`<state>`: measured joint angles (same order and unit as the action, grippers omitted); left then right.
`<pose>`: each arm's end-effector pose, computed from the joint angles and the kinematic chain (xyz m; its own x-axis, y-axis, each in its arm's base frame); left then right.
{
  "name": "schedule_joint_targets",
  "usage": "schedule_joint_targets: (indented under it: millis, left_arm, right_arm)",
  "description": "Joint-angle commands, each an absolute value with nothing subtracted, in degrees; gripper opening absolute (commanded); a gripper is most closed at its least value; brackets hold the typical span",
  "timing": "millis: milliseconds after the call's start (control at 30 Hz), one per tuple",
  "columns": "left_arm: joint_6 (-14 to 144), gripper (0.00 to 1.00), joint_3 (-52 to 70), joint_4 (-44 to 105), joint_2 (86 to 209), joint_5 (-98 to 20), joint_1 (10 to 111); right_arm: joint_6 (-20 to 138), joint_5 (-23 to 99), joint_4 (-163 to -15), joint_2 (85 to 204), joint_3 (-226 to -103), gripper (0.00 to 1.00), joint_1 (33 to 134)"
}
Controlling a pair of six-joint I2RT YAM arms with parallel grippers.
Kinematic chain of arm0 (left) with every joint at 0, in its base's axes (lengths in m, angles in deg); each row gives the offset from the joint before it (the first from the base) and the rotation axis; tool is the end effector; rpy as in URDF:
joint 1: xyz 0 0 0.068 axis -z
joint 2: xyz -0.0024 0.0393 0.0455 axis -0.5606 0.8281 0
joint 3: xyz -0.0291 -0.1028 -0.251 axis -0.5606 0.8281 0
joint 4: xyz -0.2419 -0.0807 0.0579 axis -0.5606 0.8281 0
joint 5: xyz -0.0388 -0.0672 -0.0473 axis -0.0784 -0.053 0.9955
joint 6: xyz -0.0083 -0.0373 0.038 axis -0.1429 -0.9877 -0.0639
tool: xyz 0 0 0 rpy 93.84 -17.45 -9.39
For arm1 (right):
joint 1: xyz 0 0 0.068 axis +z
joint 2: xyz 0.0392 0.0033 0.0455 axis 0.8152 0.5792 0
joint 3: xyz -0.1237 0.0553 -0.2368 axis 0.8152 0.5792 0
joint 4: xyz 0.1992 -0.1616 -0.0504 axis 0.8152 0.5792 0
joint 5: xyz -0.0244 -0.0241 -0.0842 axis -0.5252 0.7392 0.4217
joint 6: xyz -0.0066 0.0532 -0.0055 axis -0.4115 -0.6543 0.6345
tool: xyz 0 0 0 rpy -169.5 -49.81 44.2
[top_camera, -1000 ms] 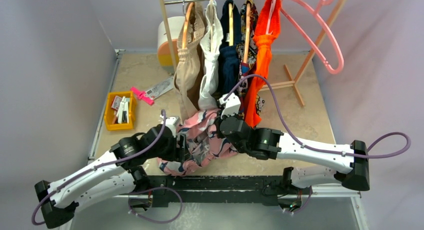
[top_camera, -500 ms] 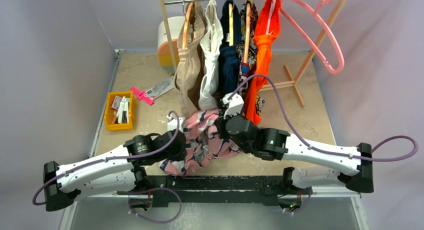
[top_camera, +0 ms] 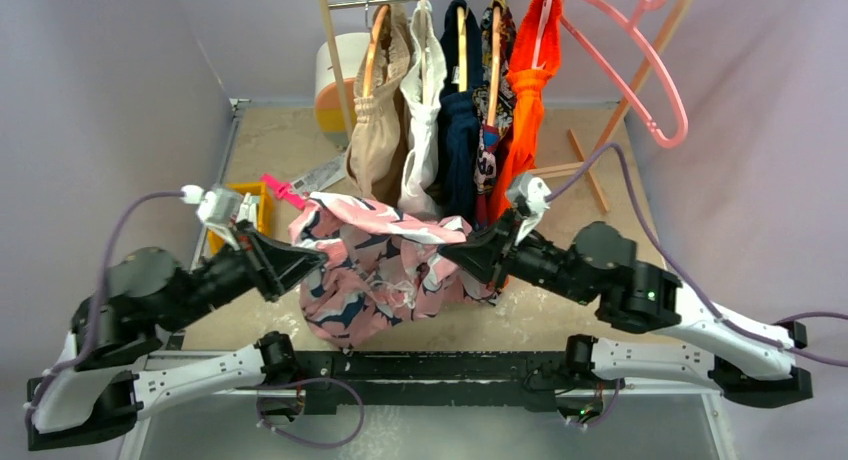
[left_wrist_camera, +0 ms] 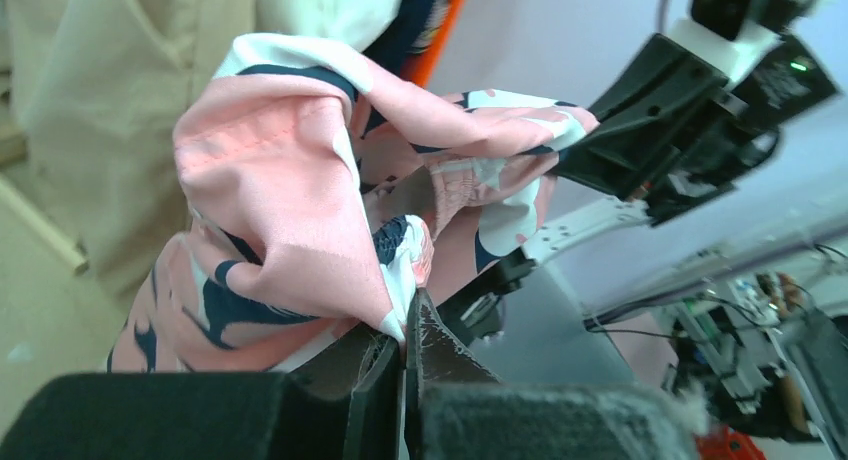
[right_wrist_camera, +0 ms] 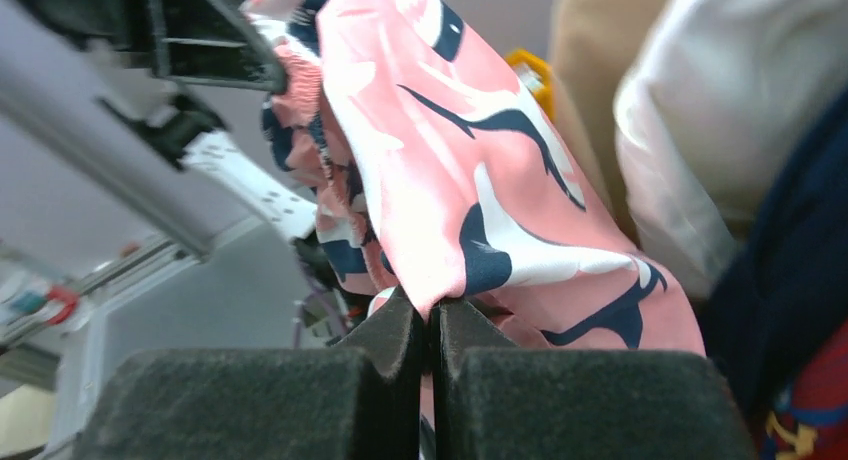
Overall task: Place the shorts on the hanger
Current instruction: Adjust the shorts at the center of the board.
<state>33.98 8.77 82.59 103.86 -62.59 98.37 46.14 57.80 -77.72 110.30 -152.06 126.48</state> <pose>0.0303 -0.0416 0.4389 -0.5674 -0.3265 -0.7559 0.5093 0.5822 -0.6338 0.0584 0.1543 0.4408 -0.2656 0.2397 -0.9338 -0.8218 0.4502 0.3493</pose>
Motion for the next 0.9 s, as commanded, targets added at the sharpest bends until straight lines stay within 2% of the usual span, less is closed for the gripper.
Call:
schedule_joint_targets:
  millis: [0, 200, 367, 600, 867]
  left_arm:
    - [39.97, 0.00, 4.12, 77.51, 102.22, -53.33, 98.48]
    - [43.82, 0.00, 1.04, 75.62, 101.86, -53.84, 98.43]
    - [44.25, 0.00, 5.91, 73.86, 104.58, -60.25, 98.43]
    - [40.61, 0.00, 17.55, 71.07, 114.95, -60.95, 98.43]
    - [37.77, 0.00, 24.71, 67.24, 117.06, -68.53, 98.43]
  right_arm:
    - [51.18, 42.82, -79.82, 108.10, -159.81, 0.00, 126.32]
    - [51.76, 37.03, -82.43, 104.44, -161.62, 0.00, 126.32]
    - [50.44, 46.38, -82.89, 102.46, -156.06, 0.00, 126.32]
    - [43.74, 62.86, -80.55, 104.96, -148.39, 0.00, 126.28]
    - [34.48, 77.38, -66.56, 110.96, -148.11, 0.00, 123.55]
